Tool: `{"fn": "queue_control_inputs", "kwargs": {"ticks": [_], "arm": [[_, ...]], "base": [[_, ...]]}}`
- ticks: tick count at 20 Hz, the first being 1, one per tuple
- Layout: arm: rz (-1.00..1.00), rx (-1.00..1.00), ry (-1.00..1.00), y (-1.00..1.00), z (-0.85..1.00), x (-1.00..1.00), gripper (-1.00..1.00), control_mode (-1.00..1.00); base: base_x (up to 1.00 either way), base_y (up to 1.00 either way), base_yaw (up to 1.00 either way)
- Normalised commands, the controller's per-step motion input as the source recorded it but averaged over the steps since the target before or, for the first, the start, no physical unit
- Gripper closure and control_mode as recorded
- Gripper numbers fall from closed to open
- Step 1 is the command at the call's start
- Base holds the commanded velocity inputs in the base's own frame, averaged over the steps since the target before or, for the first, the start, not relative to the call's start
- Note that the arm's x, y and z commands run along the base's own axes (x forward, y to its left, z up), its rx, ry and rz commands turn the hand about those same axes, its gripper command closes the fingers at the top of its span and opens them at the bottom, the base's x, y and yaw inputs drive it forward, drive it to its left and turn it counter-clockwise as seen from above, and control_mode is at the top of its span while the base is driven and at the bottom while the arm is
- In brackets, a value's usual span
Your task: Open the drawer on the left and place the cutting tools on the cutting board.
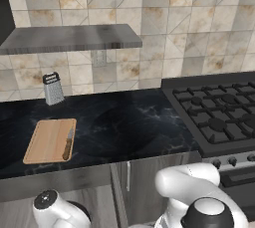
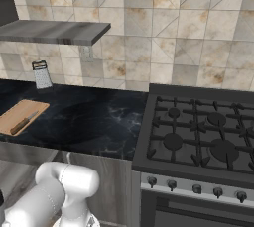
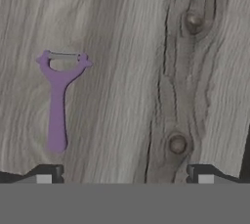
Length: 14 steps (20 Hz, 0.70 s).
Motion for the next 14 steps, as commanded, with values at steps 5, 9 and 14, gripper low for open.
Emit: {"fn": "queue_control_inputs", "kwargs": {"ticks": [5,9,14], "arm": [[0.01,0.13,-0.05,0.04,-0.09,0.00,-1.00,-1.00],[0.06,0.14,0.05,0.00,0.00,0.00,-1.00,-1.00],[0.05,0.08,0.05,0.03,-0.04,0.02,-1.00,-1.00]], "base": [[0.00,0.00,0.00],[0.00,0.00,0.00],[0.00,0.00,0.00]]}}
